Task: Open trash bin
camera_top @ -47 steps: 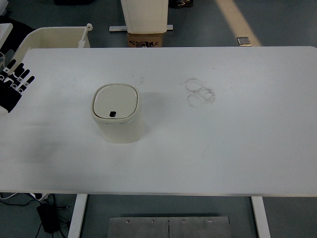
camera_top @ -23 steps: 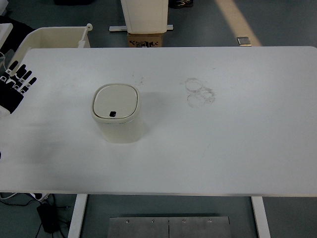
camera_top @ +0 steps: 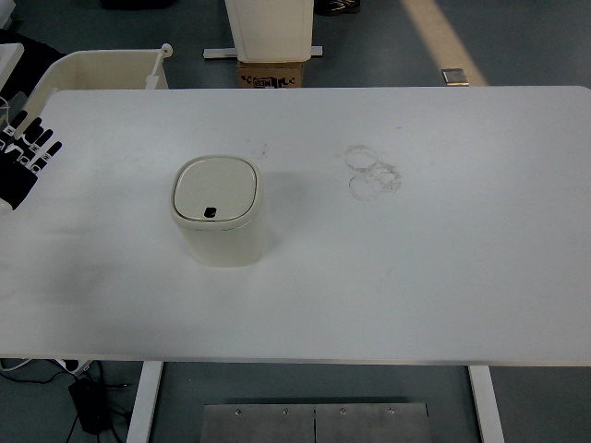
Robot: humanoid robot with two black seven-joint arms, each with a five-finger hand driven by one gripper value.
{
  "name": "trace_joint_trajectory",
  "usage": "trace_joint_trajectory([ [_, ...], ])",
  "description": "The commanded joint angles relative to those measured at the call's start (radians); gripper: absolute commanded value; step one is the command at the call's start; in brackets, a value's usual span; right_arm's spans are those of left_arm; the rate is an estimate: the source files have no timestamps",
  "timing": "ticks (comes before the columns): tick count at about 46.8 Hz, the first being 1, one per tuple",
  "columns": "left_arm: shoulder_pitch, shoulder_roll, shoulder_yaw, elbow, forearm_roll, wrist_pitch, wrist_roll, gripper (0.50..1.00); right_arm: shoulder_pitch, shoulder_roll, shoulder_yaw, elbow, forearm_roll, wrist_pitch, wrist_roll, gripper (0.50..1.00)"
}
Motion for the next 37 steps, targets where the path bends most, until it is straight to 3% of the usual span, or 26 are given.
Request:
trace_joint_trajectory([
  [1,0.000,0.007,0.001,0.000,0.000,0.001,0.000,1.000,0.000,0.000,0.002,0.000,0.000,0.000,0.000,0.991],
  [9,-0.012,0.015,0.001,-0.003,0.000,0.005,0.003,1.000,0.000,0.000,0.002,0.000,0.000,0.000,0.000,0.991],
  [15,-0.012,0.016,0.007,-0.011,0.006,0.074,0.011,1.000,0.000,0.000,0.000,0.000,0.000,0.000,0.000,0.991],
  [19,-0.011,0.024,0.008,-0.020,0.017,0.087,0.014,1.000,0.000,0.000,0.000,0.000,0.000,0.000,0.000,0.991],
  [24,-0.014,0.081,0.008,-0.092,0.015,0.097,0.015,1.000,0.000,0.000,0.000,0.000,-0.002,0.000,0.000,0.991],
  [33,-0.075,0.214,0.012,-0.280,0.017,0.183,0.020,1.000,0.000,0.000,0.000,0.000,0.000,0.000,0.000,0.991],
  [37,-0.115,0.269,0.013,-0.339,0.017,0.186,0.067,1.000,0.000,0.000,0.000,0.000,-0.002,0.000,0.000,0.991],
])
